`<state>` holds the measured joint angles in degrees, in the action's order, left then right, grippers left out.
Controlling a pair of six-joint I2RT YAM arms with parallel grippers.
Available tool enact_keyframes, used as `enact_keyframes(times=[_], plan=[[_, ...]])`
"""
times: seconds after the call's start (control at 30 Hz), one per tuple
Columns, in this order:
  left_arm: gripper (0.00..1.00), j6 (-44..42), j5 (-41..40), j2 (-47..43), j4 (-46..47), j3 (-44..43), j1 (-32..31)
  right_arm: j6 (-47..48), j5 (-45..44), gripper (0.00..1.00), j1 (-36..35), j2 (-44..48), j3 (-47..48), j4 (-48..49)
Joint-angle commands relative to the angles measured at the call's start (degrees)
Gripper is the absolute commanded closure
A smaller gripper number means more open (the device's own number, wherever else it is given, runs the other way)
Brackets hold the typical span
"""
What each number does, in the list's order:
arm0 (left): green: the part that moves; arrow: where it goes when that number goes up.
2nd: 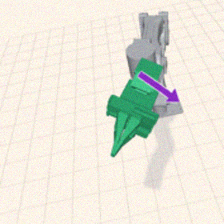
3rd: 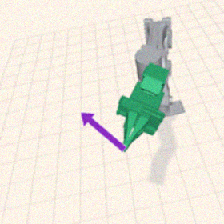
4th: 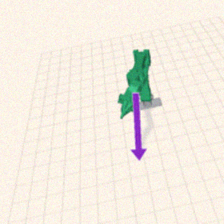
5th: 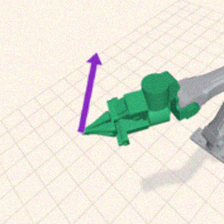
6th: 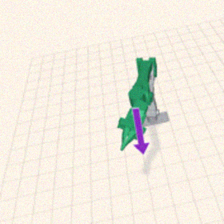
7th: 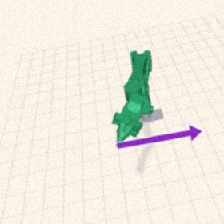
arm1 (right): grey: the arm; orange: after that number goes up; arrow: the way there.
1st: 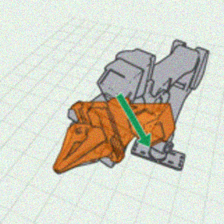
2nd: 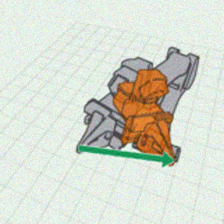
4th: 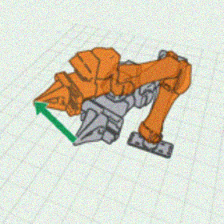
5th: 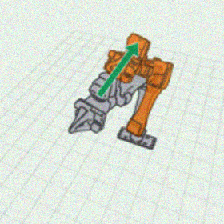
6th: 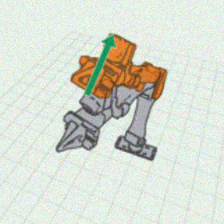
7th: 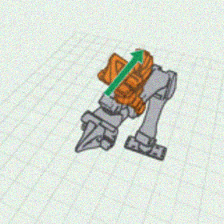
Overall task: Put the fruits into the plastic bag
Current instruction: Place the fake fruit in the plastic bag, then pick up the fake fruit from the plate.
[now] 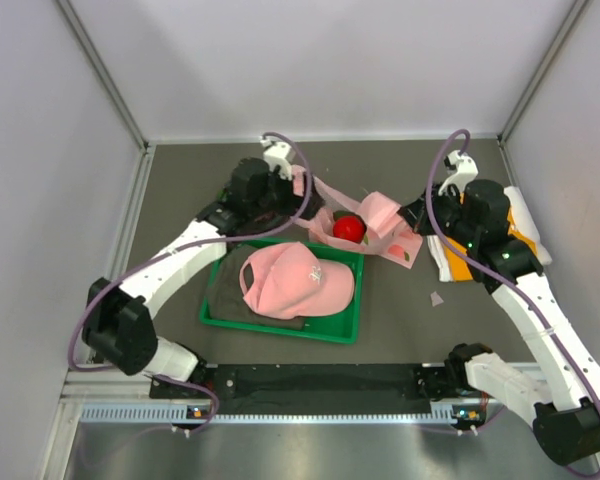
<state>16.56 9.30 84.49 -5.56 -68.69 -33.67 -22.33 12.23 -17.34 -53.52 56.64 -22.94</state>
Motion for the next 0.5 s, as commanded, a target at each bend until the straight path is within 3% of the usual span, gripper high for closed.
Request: enact_keyframes(times=[0.0, 0.1, 0.27, 0.47], plan=[[0.01, 0.49, -1.30, -6.08, 1.08, 3.47, 7.46, -0.26, -0.10, 1.00, 0.38, 1.66, 0.05, 1.32], [0.01, 1.64, -6.46, -6.09, -1.81, 2.42, 13.44, -0.17, -0.19, 1.00, 0.38, 1.66, 0.05, 1.14], [0.01, 0.06, -18.42, -0.92, -10.07, -4.08, 17.23, -0.26, -0.27, 1.00, 0.29, 1.66, 0.05, 1.05], [0.01, -0.30, -24.15, 6.64, -14.47, -8.22, 21.10, 0.18, -0.89, 1.00, 0.38, 1.84, 0.31, 0.44]])
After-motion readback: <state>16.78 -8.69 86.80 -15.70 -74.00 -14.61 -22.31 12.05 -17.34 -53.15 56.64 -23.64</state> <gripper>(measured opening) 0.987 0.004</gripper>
